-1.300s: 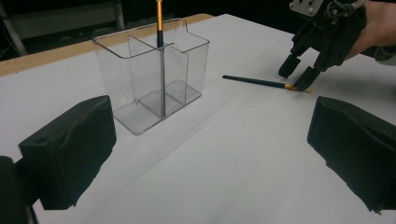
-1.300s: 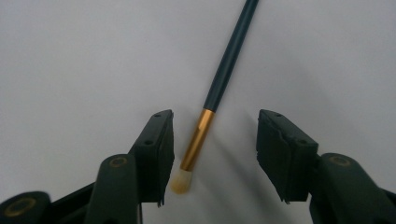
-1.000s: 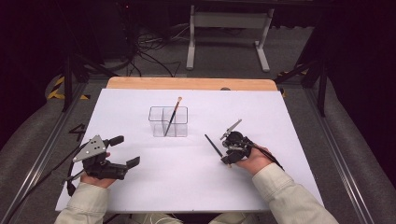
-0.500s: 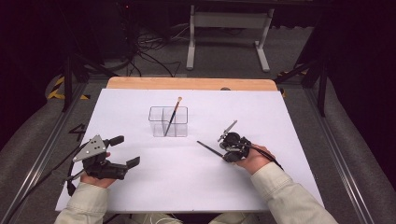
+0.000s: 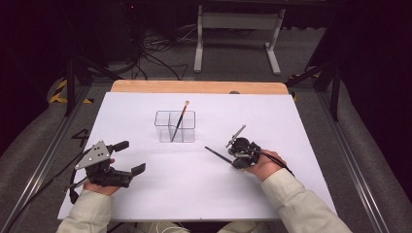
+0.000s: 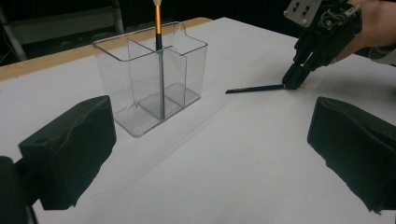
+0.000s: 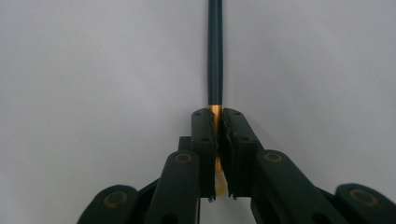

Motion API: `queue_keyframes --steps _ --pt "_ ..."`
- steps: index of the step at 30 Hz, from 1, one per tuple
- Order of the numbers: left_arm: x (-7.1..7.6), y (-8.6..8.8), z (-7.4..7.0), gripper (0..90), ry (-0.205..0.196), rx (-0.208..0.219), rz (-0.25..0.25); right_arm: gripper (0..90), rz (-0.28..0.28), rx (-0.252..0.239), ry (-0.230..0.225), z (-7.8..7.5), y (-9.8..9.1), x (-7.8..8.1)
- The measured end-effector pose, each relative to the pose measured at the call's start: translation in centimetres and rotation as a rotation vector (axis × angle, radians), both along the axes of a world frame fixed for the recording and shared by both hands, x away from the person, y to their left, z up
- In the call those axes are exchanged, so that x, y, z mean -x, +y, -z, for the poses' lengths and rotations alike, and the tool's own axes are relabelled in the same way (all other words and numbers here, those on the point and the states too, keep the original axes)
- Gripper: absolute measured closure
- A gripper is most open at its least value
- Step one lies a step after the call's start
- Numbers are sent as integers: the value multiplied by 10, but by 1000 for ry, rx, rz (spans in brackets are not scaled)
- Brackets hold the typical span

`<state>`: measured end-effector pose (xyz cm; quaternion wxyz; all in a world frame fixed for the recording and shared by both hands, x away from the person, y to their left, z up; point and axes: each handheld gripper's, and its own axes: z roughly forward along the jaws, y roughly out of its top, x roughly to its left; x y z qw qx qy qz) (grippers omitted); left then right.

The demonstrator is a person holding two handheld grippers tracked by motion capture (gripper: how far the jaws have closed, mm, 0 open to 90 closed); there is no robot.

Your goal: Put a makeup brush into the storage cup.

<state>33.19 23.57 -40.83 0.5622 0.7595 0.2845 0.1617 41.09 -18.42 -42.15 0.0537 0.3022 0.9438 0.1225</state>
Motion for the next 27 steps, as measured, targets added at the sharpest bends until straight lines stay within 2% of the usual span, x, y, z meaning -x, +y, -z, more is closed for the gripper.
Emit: queue_keyframes --steps 13,15,19,27 --pt "1 0 0 18 3 -7 -7 845 -1 -2 10 -1 -1 -2" --pt "0 0 0 18 -7 -6 -7 844 4 -10 12 -2 -2 -2" --pt "1 1 -1 23 -7 21 -10 844 4 -25 10 -13 -5 -3" --pt "1 -2 -1 25 -10 24 15 844 -57 -9 -23 -41 -5 1"
